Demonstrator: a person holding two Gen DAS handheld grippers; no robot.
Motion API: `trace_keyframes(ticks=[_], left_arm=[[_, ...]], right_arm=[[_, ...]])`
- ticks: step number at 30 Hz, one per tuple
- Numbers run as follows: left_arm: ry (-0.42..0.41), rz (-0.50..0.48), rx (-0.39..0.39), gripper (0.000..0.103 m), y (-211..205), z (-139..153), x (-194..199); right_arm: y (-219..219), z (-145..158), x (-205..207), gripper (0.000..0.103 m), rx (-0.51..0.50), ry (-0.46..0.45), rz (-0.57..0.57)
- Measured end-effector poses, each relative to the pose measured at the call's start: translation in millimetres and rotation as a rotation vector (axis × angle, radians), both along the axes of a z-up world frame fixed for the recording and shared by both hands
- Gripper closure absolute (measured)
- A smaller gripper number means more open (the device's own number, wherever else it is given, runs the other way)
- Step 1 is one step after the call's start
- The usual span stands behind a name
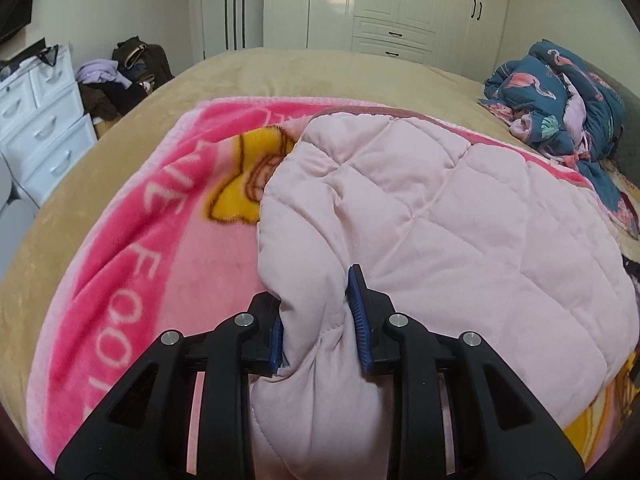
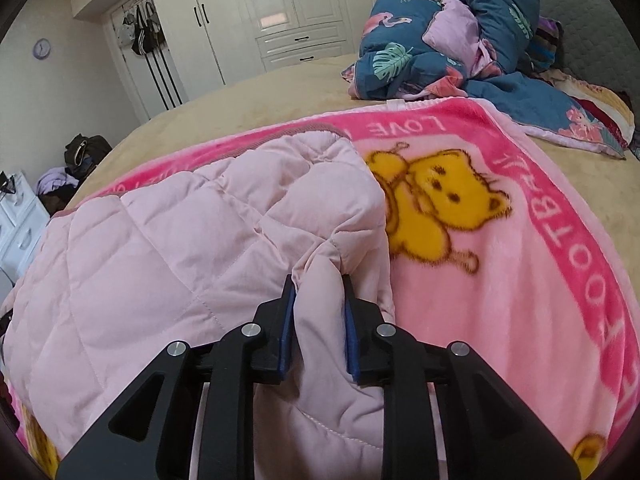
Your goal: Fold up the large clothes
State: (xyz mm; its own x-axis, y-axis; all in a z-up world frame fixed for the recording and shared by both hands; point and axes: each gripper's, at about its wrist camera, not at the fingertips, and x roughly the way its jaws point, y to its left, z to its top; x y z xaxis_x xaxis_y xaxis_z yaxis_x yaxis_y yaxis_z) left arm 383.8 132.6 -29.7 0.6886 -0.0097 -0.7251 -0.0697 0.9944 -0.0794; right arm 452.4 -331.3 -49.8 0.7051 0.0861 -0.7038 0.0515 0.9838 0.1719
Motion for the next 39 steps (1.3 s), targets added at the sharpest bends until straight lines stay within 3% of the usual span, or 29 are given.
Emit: trace_keyframes(ticks=[3, 6, 10, 14, 15, 20, 29, 39], left_arm=[[0.006, 0.001, -0.003, 0.079, 3, 1, -1], [-0.001, 0.001, 0.011, 0.070, 3, 4, -6], [-0.005, 0.021, 0.017, 0.039, 7, 8, -14], [-0.031, 0.023, 0.018, 0.013, 9, 15, -28], [-0.032, 0.022, 0.027, 0.009, 9, 16, -30], [-0.024, 0.029, 0.044, 0.009, 10, 20, -39], [-0.039, 0.019, 0.021, 0.009, 3, 37, -59], [-0.137, 0.009, -0.011, 0.009, -10, 74, -99]], right_arm=[[0, -1, -3, 0.078, -0.006, 0.003, -0.012], [-2, 3, -8, 0.064, 0.010, 0.023, -0.044], [-7, 11, -22, 0.019, 0.053, 0.018, -0.064], [-11, 20, -43, 0.004, 0.099, -0.012, -0.069], [-12, 23, -50, 0.004, 0.128, -0.025, -0.060], [-13, 37, -76, 0.004, 0.195, -0.056, -0.024], [-3, 67, -118, 0.004, 0.177, -0.121, 0.018], [3, 88, -156, 0.004, 0.195, -0.155, 0.056]])
